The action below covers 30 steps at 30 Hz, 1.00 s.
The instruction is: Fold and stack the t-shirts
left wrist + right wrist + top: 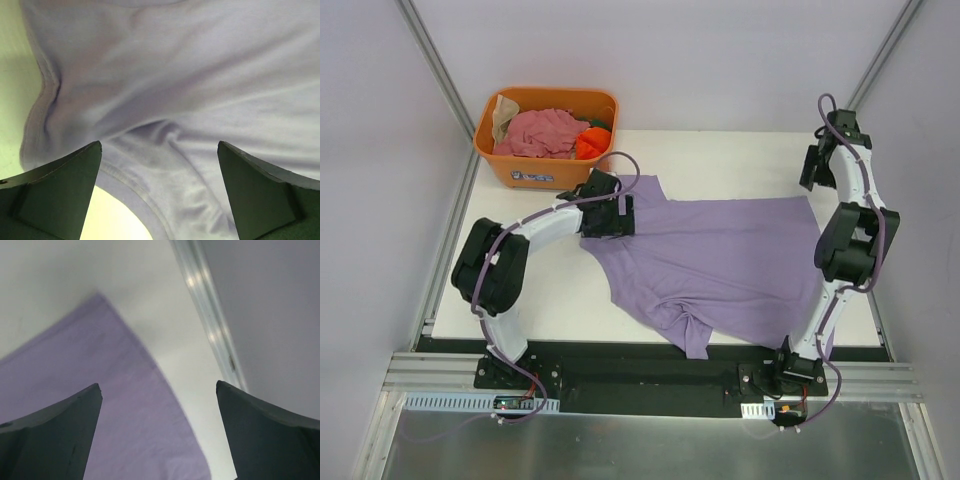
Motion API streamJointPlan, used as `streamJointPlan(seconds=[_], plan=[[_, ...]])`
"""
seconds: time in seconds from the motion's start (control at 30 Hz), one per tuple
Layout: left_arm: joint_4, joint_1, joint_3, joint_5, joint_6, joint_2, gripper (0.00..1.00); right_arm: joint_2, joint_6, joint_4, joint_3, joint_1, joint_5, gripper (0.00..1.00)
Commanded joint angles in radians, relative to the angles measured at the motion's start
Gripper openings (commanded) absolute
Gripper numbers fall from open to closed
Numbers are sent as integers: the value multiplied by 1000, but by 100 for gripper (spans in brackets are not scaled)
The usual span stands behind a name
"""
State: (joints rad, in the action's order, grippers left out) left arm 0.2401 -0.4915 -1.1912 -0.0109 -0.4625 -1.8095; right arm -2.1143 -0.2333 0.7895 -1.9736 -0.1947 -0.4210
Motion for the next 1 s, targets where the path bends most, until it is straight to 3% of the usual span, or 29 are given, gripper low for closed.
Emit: streamJointPlan(seconds=[0.0,0.17,0.33,0.77,0.97], plan=[[21,-35,-34,-56,21,133,99,262,187,27,247,26,218,97],[21,-38,-126,-81,11,66,99,490,347,-218,706,37,494,96],[41,-39,-246,-118,10,-100,99,481,335,-233,821,58,587,96],[238,-36,-642,-103,45,-482,99,291,339,-239,789,0,556,96],[318,-6,-994,-196,50,-706,99,185,370,-225,668,-25,587,96]])
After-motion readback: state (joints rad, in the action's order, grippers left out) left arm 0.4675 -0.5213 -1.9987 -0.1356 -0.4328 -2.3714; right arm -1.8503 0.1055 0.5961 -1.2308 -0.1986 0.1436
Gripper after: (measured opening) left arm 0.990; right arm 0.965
